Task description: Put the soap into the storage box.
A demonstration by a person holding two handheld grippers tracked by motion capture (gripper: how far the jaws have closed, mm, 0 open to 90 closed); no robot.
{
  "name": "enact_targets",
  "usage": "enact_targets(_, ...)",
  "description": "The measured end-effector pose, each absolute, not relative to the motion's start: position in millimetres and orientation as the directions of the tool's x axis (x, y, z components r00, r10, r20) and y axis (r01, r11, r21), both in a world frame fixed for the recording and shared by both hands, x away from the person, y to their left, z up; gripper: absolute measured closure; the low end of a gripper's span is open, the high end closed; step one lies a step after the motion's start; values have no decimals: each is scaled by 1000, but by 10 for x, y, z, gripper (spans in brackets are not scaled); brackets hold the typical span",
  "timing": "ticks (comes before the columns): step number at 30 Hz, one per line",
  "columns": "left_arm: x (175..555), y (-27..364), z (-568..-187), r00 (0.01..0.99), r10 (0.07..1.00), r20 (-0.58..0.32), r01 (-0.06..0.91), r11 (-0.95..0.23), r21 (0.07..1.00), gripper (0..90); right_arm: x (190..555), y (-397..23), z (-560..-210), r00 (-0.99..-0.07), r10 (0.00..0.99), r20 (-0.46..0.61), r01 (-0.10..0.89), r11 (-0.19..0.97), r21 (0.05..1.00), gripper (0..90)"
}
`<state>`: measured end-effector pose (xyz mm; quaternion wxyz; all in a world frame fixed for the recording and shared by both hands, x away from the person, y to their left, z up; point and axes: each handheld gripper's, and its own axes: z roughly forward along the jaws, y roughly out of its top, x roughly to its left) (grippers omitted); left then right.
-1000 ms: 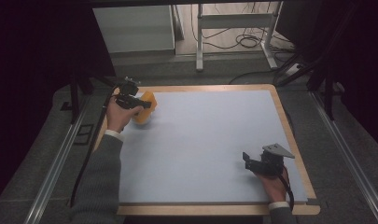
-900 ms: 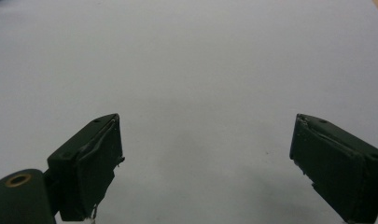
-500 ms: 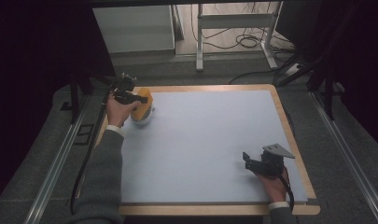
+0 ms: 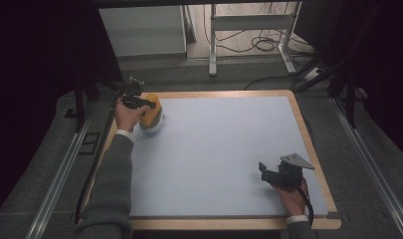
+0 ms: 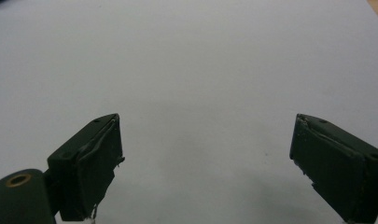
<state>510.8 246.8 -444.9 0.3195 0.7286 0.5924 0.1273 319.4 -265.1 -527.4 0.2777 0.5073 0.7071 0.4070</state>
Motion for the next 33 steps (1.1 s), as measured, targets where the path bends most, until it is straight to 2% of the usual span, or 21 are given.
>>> enact_targets(12, 5192, 2487, -4633, 225, 952, -206, 796, -58, 603, 612, 3190, -2651, -5273, -329, 944, 18, 488, 154, 859, 94)
enact_targets(15, 5178, 2502, -4619, 218, 952, -213, 779, -38, 625, 602, 3190, -2647, -5273, -329, 944, 16, 487, 156, 859, 94)
enact_targets(23, 5106, 2519, -4505, 235, 952, -196, 766, -57, 641, 326, 3188, -2646, -5273, -329, 944, 12, 485, 158, 860, 95)
enact_targets(30, 4907, 2569, -4328, 271, 952, -141, 719, -102, 688, 204, 3189, -2647, -5273, -330, 944, 17, 487, 155, 859, 94)
enact_targets(32, 4878, 2569, -4309, 283, 948, -147, 711, -105, 696, 187, 3188, -2648, -5273, -331, 944, 14, 484, 157, 861, 94)
enact_targets(33, 4805, 2576, -4277, 315, 932, -177, 688, -96, 719, 187, 3188, -2647, -5273, -331, 944, 13, 484, 158, 861, 94)
